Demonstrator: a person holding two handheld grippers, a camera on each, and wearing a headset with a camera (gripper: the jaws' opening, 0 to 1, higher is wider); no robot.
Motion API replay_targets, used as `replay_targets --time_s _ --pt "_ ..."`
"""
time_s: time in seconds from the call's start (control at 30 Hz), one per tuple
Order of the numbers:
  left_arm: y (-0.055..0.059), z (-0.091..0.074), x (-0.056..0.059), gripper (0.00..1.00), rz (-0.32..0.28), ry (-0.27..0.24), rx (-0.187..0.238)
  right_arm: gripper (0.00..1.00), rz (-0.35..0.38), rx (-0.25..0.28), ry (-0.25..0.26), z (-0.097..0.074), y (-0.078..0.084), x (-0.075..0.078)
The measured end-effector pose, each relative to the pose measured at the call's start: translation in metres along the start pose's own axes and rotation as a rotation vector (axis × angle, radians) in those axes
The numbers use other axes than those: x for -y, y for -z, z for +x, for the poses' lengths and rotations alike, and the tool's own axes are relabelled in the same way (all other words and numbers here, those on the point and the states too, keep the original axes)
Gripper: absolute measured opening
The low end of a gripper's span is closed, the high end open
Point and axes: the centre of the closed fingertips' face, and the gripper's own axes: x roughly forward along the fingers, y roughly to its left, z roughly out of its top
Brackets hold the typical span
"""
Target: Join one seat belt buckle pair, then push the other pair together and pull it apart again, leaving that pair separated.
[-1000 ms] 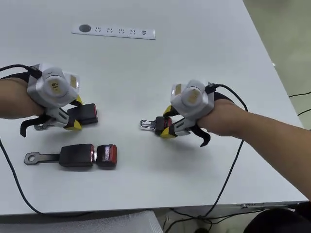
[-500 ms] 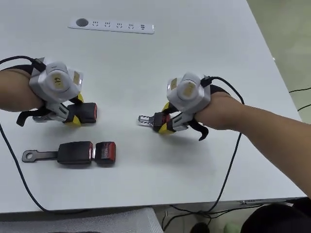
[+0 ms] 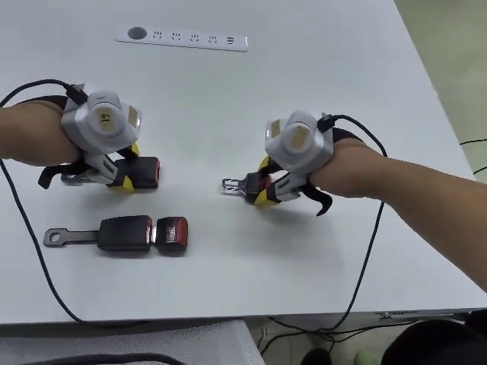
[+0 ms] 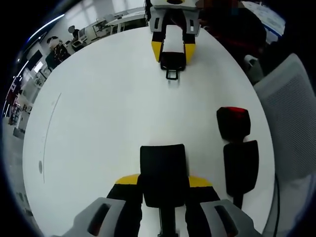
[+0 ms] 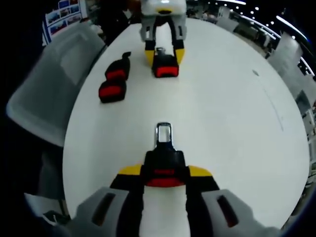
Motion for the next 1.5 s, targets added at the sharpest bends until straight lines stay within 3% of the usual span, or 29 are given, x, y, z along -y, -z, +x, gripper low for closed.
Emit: replay_targets --time_s 0.6,0.9,1.5 --pt "0.002 0.001 0.009 0.33 -0.003 0.006 -0.016 0.31 -0.039 -0.032 -0.022 0.004 -0.001 0.005" --pt "0.002 0.001 0.009 0.34 -0.004 0.013 -0.033 0.31 -0.031 -0.026 0.001 0.007 -0.005 0.008" --pt "0.002 0.003 0.009 0.34 -0.003 0.020 -0.050 0.32 -0.038 0.034 0.026 0.039 -0.067 0.009"
